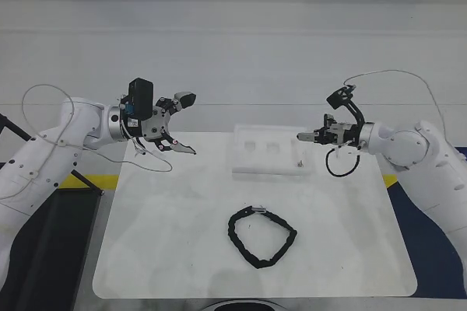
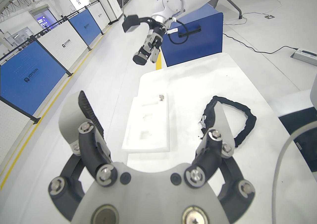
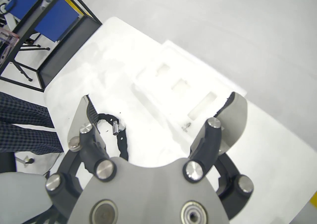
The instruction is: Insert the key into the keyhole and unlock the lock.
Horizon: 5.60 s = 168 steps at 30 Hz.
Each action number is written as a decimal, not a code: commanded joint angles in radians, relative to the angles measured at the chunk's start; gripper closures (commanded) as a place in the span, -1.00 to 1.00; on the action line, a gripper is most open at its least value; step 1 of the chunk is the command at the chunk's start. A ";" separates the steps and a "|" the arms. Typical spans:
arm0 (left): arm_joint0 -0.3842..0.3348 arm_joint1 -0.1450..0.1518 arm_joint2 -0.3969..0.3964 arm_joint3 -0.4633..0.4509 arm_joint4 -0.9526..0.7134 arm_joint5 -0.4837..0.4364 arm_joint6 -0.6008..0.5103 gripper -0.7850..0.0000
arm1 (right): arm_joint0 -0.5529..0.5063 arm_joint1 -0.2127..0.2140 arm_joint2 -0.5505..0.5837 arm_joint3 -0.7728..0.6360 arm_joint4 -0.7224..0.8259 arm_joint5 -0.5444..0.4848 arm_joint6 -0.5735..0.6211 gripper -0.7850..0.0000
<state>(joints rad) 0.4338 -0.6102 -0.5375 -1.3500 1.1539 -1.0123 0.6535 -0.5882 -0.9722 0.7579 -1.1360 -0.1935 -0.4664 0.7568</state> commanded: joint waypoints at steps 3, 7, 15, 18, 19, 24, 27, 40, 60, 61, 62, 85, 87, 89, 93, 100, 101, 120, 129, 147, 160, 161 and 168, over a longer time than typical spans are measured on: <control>0.000 0.000 0.000 0.000 0.000 0.000 0.000 -1.00 | 0.042 -0.052 -0.077 0.091 0.057 0.074 0.039 -1.00; 0.000 0.000 0.000 0.000 0.000 0.000 0.000 -1.00 | 0.077 -0.108 -0.135 0.201 0.093 0.136 0.021 -1.00; 0.000 0.000 0.000 0.000 0.000 0.000 0.000 -1.00 | 0.124 -0.198 -0.218 0.370 0.081 0.184 0.007 -1.00; 0.000 0.000 0.000 0.000 0.000 0.000 0.000 -1.00 | 0.133 -0.225 -0.238 0.422 0.071 0.197 0.002 -1.00; 0.000 0.000 0.000 0.000 0.000 0.000 0.000 -1.00 | 0.137 -0.233 -0.246 0.437 0.062 0.201 0.005 -1.00; 0.000 0.000 0.000 0.000 0.000 0.000 0.000 -1.00 | 0.144 -0.273 -0.268 0.503 0.056 0.201 0.014 -1.00; 0.000 0.000 0.000 0.000 0.000 0.000 0.000 -1.00 | 0.150 -0.292 -0.269 0.542 0.067 0.194 0.023 -1.00; 0.000 0.000 0.000 0.000 0.000 0.000 0.000 -1.00 | 0.150 -0.292 -0.269 0.542 0.067 0.194 0.023 -1.00; 0.000 0.000 0.000 0.000 0.000 0.000 0.000 -1.00 | 0.103 -0.306 -0.271 0.530 0.013 0.207 0.048 -1.00; 0.000 0.000 0.000 0.000 0.000 0.000 0.000 -1.00 | 0.104 -0.309 -0.270 0.533 0.011 0.205 0.049 -1.00; 0.000 0.000 0.000 0.000 0.000 0.000 0.000 -1.00 | 0.105 -0.311 -0.269 0.534 0.009 0.202 0.051 -1.00; 0.000 0.000 0.000 0.000 0.000 0.000 0.000 -1.00 | 0.143 -0.335 -0.245 0.564 -0.114 0.284 0.103 0.18; 0.000 0.000 0.000 0.000 0.000 0.000 0.000 -1.00 | 0.144 -0.338 -0.246 0.563 -0.130 0.301 0.100 0.19; 0.000 0.000 0.000 0.000 0.000 0.000 0.000 -1.00 | 0.144 -0.341 -0.248 0.563 -0.145 0.313 0.098 0.21; 0.000 0.000 0.000 0.000 0.000 0.000 0.000 -1.00 | 0.143 -0.350 -0.249 0.568 -0.159 0.318 0.120 0.31; 0.000 0.000 0.000 0.000 0.000 0.000 0.000 -1.00 | 0.149 -0.367 -0.243 0.600 -0.156 0.296 0.145 0.37; 0.000 0.000 0.000 0.000 0.000 0.000 0.000 -1.00 | 0.150 -0.369 -0.242 0.606 -0.157 0.293 0.145 0.39; 0.000 0.000 0.000 0.000 0.000 0.000 0.000 -1.00 | 0.182 -0.441 -0.244 0.743 -0.174 0.306 0.135 0.47; 0.000 0.000 0.000 0.000 0.000 0.000 0.000 -1.00 | 0.190 -0.473 -0.242 0.806 -0.181 0.316 0.120 0.65; 0.000 0.000 0.000 0.000 0.000 0.000 0.000 -1.00 | 0.214 -0.510 -0.215 0.893 -0.176 0.319 0.101 1.00; 0.000 0.000 0.000 0.000 0.000 0.000 0.000 -1.00 | 0.250 -0.496 -0.193 0.903 -0.199 0.252 0.160 1.00; 0.000 0.000 0.000 0.000 0.000 0.000 0.000 -1.00 | 0.254 -0.493 -0.189 0.901 -0.196 0.242 0.171 1.00; 0.000 0.000 0.000 0.000 0.000 0.000 0.000 -1.00 | 0.282 -0.458 -0.141 0.891 -0.139 0.107 0.283 1.00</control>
<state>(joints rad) 0.4338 -0.6102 -0.5375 -1.3500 1.1539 -1.0123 0.6535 -0.3076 -1.4342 0.6106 -0.2419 -0.3400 -0.3428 1.0280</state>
